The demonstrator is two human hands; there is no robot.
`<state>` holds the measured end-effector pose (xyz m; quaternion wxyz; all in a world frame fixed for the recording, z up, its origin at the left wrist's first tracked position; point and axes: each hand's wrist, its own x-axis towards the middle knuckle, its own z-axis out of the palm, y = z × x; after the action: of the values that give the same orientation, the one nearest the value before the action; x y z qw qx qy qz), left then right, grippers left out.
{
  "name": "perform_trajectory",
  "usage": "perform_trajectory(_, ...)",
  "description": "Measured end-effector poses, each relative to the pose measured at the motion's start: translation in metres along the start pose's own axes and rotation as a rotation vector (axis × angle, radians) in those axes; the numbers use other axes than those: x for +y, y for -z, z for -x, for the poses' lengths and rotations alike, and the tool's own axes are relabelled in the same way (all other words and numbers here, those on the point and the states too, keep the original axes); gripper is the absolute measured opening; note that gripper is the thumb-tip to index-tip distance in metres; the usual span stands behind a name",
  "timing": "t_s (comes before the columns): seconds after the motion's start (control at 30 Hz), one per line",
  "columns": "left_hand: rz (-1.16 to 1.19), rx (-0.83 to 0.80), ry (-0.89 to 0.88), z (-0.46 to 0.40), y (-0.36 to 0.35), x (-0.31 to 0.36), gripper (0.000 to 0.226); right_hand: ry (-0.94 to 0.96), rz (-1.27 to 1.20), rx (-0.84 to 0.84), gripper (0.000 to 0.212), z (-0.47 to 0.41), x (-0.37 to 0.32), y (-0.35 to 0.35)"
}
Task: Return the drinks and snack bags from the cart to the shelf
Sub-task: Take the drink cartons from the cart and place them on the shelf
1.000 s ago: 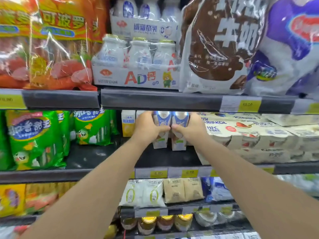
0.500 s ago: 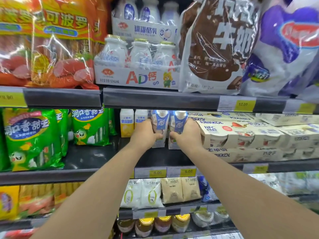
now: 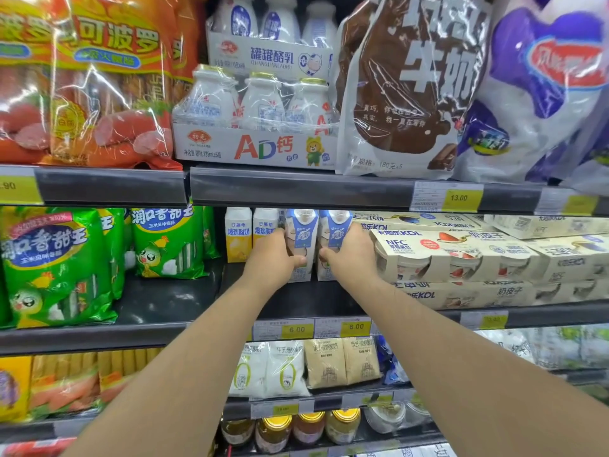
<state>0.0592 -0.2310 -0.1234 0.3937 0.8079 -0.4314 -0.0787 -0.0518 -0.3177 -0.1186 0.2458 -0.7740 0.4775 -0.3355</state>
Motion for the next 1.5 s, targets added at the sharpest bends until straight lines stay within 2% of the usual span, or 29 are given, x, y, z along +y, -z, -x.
perform_trajectory(0.17,-0.067,-0.037,0.039,0.008,0.001,-0.004,0.053,0.012,-0.029,-0.052,0.068,0.015,0.0,0.004)
perform_trajectory(0.43,-0.464,-0.272,0.032,0.036,0.027,-0.01,0.072,0.01,-0.038,-0.096,0.077,0.044,-0.012,0.021)
perform_trajectory(0.57,-0.591,-0.334,0.014,0.055,0.043,0.007,0.069,0.146,0.122,-0.186,0.071,0.065,-0.008,0.044)
perform_trajectory(0.67,-0.674,-0.341,-0.023,0.072,0.041,0.034,0.07,0.263,0.188,-0.229,0.059,0.084,0.003,0.078)
perform_trajectory(0.77,-0.745,-0.324,-0.125,0.093,0.026,0.08,0.069,0.28,0.289,-0.221,0.058,0.1,0.031,0.123)
perform_trajectory(0.9,-0.78,-0.335,-0.293,0.127,-0.023,0.148,0.071,0.229,0.47,-0.2,0.07,0.12,0.104,0.2)
perform_trajectory(1.03,-0.858,-0.4,-0.438,0.164,-0.102,0.208,0.076,0.037,0.61,-0.216,0.089,0.149,0.2,0.291)
perform_trajectory(1.2,-0.84,-0.516,-0.63,0.222,-0.21,0.291,0.087,-0.168,0.693,-0.151,0.095,0.204,0.304,0.405)
perform_trajectory(1.3,-0.797,-0.559,-0.723,0.261,-0.269,0.347,0.084,-0.267,0.748,-0.147,0.097,0.237,0.354,0.468)
perform_trajectory(1.4,-0.769,-0.603,-0.83,0.297,-0.322,0.399,0.083,-0.369,0.769,-0.114,0.097,0.263,0.396,0.52)
perform_trajectory(1.5,-0.758,-0.644,-0.928,0.325,-0.374,0.446,0.091,-0.485,0.772,-0.079,0.096,0.285,0.44,0.559)
